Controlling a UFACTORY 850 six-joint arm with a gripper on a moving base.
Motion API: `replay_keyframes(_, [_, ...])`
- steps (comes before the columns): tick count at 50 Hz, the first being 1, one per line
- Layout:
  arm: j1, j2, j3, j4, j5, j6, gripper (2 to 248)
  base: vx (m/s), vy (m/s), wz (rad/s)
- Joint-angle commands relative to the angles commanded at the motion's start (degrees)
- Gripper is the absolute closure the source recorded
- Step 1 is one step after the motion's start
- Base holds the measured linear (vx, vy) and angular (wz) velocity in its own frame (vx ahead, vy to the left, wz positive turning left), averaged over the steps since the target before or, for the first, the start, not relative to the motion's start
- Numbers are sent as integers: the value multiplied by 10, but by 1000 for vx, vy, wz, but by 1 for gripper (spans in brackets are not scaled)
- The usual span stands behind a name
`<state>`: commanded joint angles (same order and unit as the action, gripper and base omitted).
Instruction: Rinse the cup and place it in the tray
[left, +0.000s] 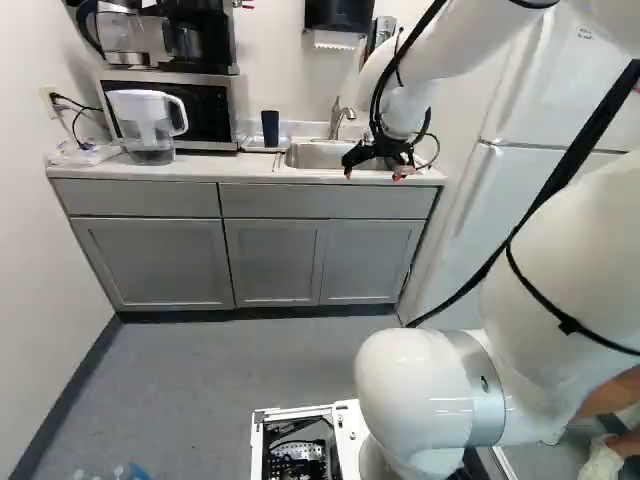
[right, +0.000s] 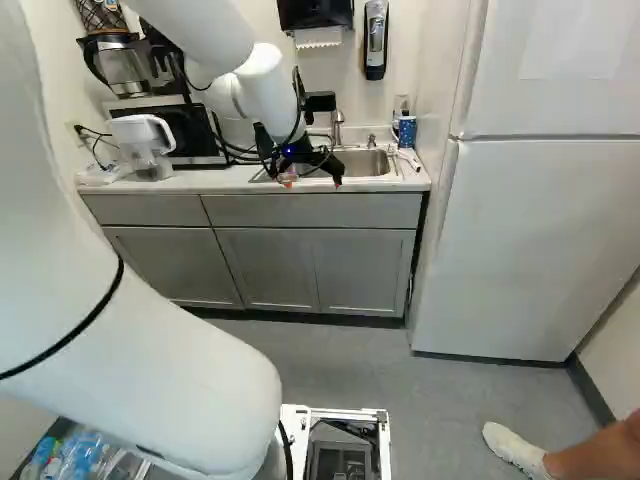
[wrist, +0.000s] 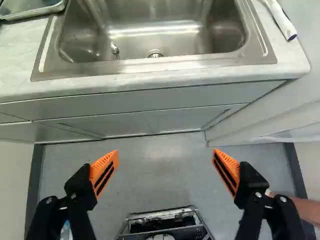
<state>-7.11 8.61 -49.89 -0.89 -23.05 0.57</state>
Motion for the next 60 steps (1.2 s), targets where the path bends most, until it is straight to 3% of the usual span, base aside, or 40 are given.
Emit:
replay_keyframes(34, [0, 0, 2, 0, 4, 0, 3, 1, 0, 0])
replay_keyframes(60, [4, 4, 27, 1, 43, 0, 3, 0, 0, 0])
